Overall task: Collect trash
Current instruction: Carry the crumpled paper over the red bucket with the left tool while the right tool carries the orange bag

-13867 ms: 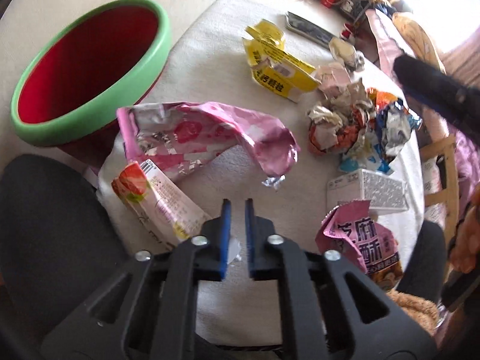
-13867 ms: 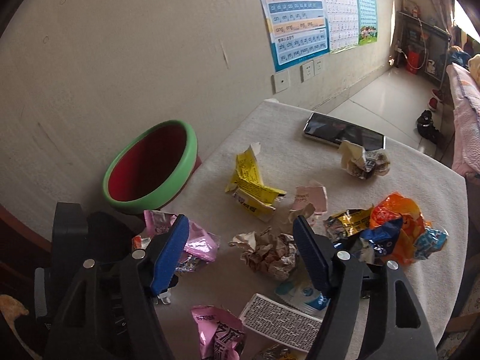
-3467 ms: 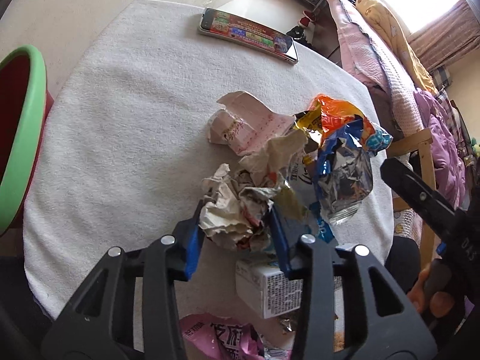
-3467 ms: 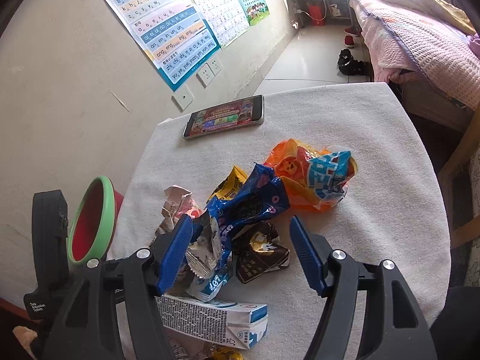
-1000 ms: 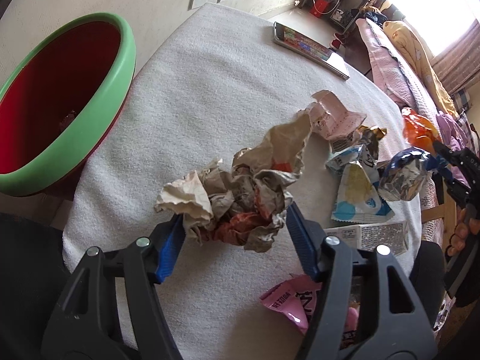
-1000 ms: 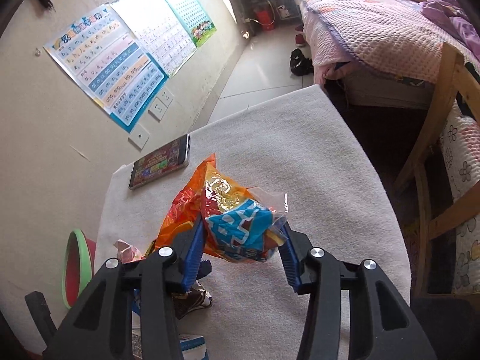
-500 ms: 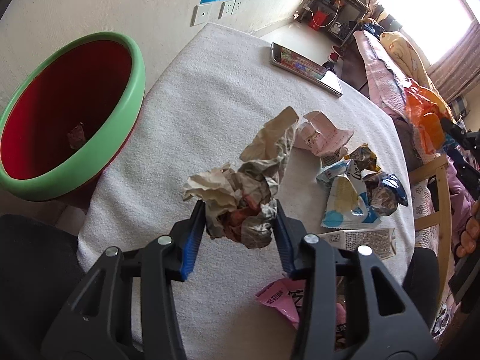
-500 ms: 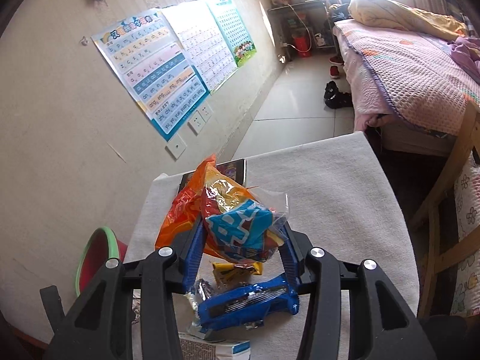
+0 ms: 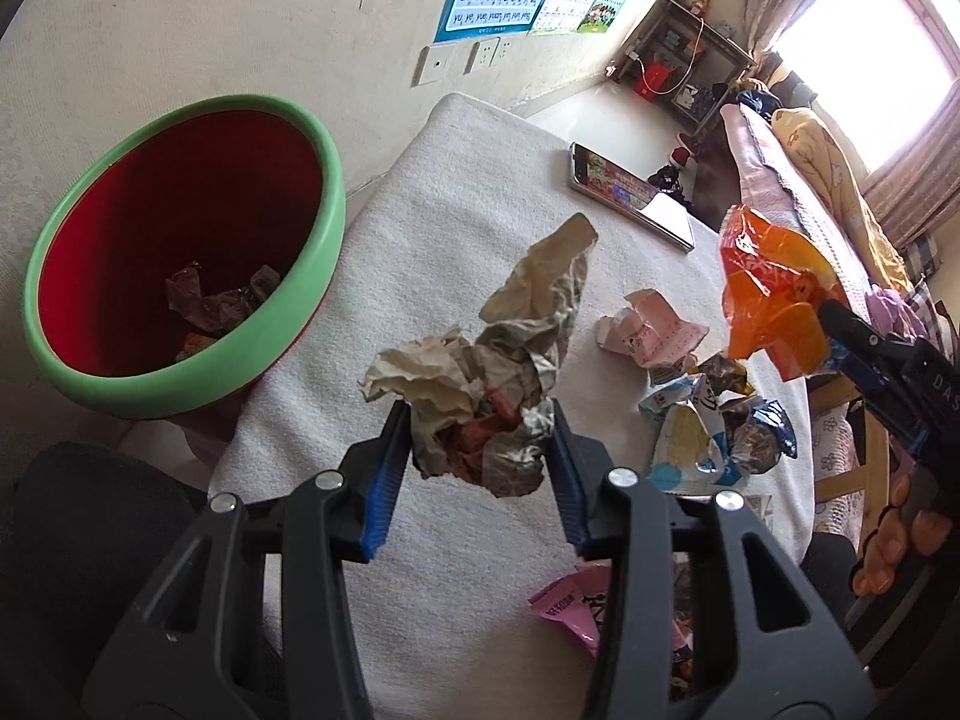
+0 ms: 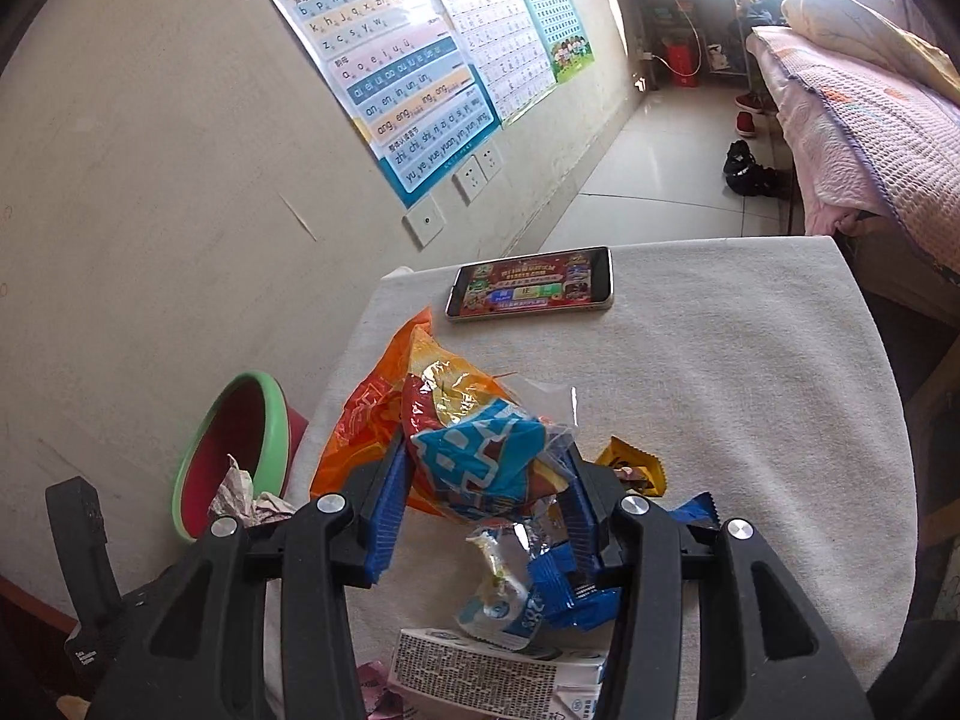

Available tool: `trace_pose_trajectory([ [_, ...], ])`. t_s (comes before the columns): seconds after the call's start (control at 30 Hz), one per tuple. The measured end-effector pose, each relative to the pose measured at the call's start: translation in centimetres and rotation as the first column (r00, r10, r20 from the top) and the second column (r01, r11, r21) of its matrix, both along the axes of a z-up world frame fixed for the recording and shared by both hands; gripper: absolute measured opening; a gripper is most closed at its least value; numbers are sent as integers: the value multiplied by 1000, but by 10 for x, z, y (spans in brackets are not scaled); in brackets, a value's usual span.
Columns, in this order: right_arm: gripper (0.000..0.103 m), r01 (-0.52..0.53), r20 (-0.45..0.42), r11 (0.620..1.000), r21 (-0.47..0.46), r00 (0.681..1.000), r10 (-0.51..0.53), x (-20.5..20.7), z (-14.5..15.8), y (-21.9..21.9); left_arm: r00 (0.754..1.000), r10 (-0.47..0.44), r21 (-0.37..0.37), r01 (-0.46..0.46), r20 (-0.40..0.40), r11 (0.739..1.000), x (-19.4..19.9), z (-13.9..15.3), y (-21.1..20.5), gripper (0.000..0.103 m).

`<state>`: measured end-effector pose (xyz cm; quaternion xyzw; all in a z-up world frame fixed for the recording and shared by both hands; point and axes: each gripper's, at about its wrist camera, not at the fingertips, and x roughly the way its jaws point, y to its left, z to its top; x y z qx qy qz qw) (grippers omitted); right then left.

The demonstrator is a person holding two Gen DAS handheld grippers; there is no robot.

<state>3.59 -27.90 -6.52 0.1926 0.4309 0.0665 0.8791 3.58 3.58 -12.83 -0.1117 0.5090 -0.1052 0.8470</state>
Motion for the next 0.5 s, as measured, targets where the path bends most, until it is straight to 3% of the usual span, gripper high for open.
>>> trace_pose_trajectory([
  [0.5,45,-93,-5,996,-6,996,93,3,-1,33,999,38,7,-38,-26,999,2,-9,16,42],
])
